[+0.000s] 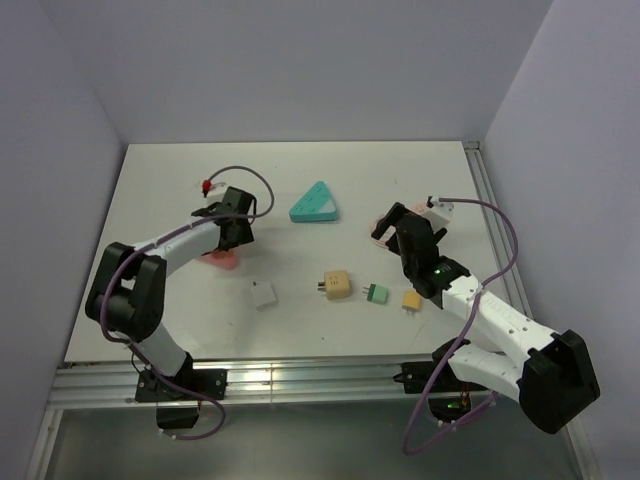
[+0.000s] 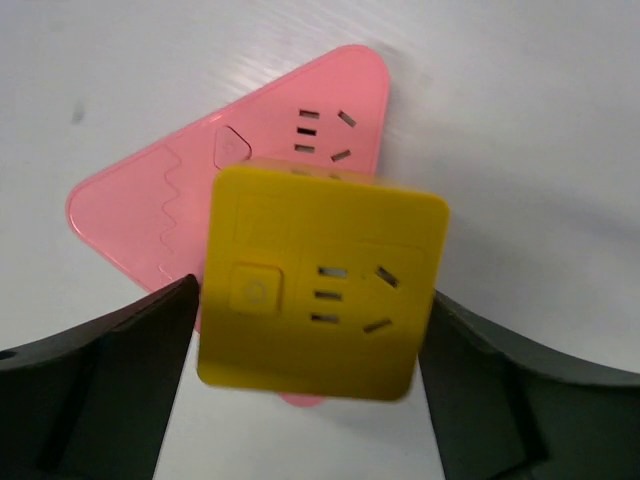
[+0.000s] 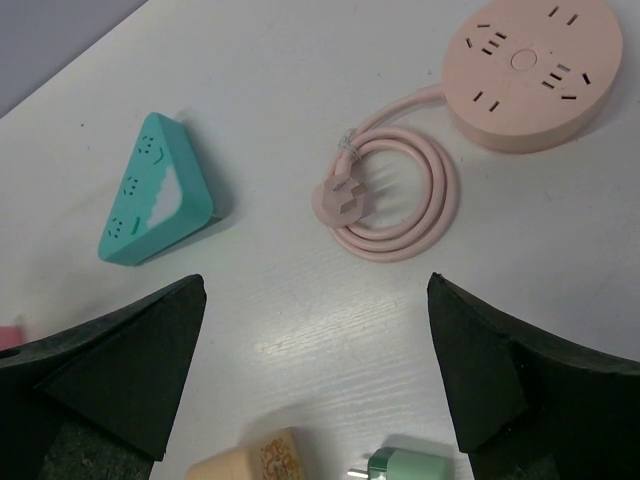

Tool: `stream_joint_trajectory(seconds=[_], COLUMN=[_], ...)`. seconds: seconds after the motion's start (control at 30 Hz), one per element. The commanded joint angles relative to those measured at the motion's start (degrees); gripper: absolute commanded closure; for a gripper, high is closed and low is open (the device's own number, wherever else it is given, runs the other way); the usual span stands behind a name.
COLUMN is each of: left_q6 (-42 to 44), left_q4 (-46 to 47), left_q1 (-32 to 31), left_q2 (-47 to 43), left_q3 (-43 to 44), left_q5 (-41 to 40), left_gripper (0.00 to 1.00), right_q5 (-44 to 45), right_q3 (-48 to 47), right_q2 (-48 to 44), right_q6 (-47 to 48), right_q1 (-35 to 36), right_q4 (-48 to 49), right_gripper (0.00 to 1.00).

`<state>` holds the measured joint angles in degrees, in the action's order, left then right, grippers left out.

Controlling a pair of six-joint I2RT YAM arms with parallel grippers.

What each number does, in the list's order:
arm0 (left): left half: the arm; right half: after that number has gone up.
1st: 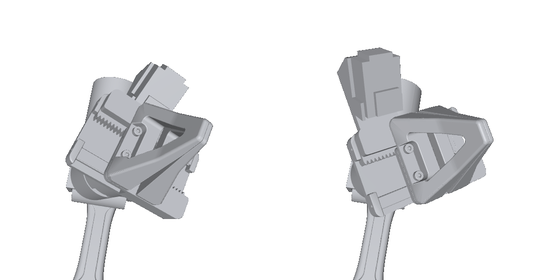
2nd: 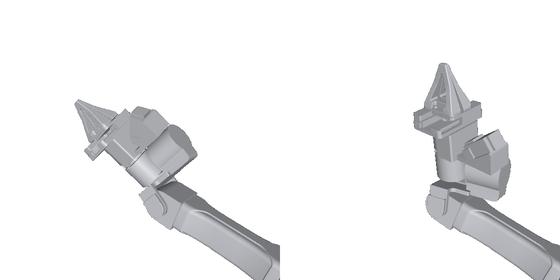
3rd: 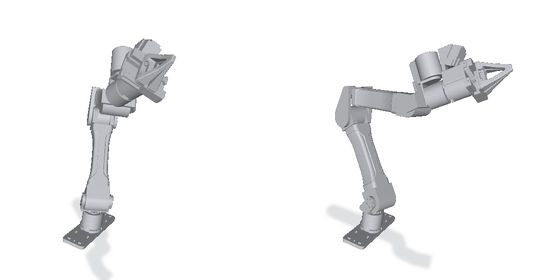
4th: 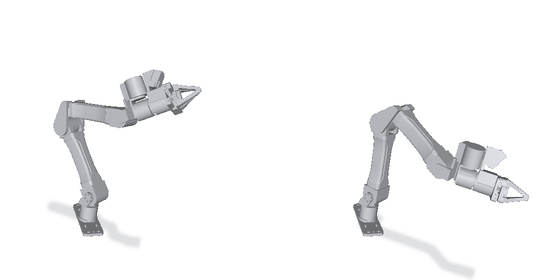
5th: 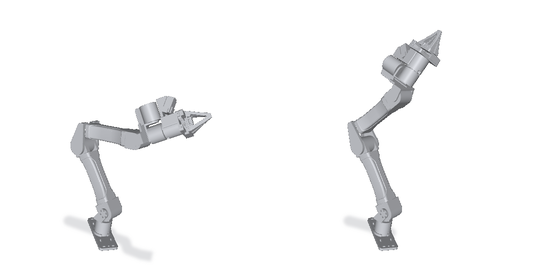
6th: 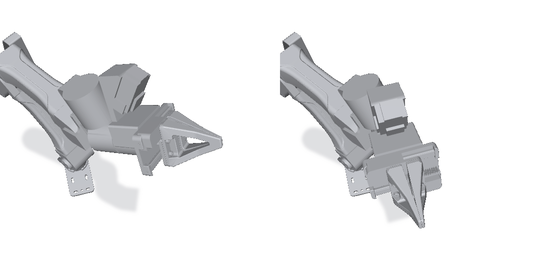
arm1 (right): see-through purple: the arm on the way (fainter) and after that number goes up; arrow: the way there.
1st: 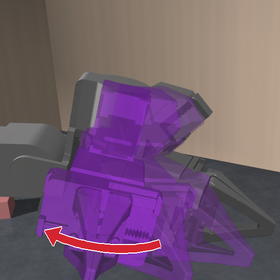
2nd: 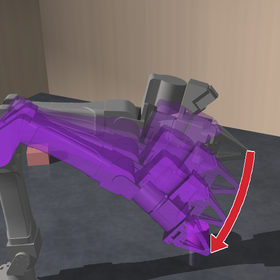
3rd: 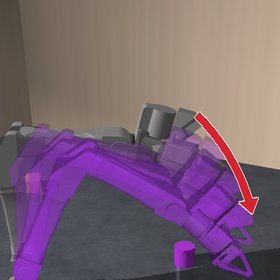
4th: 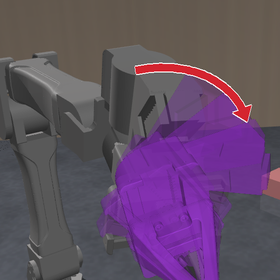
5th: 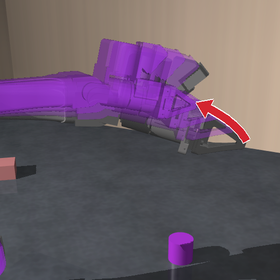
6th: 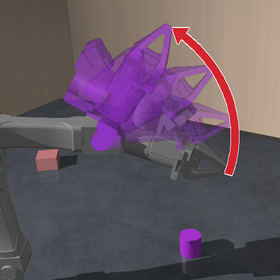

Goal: Insert the plug
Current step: Move the socket to the center of the board.

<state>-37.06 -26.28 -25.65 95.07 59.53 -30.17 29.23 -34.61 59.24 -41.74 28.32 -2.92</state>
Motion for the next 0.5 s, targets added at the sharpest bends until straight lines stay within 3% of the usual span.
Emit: stream_joint_trajectory(seconds=[0.0, 0.1, 0.47], left_q6=[-2.92, -3.89, -8.29], left_q4=[-1.31, -1.40, -0.17], left_q1=[3.05, 3.15, 3.06], left_q2=[-3.66, -5.15, -18.50], left_q3=[0.06, 0.76, -2.13], left_q5=[-1.82, -2.17, -6.20], left_gripper=[0.05, 0.00, 0.01], right_q5=[0.65, 0.30, -2.51], right_q3=[0.16, 0.07, 0.42], right_q2=[0.43, 0.61, 1.75], right_q6=[-0.45, -0.36, 0.87], right_q1=[-0.45, -0.54, -0.54], right_q4=[2.30, 2.21, 4.76], right_gripper=[0.02, 0.02, 0.01])
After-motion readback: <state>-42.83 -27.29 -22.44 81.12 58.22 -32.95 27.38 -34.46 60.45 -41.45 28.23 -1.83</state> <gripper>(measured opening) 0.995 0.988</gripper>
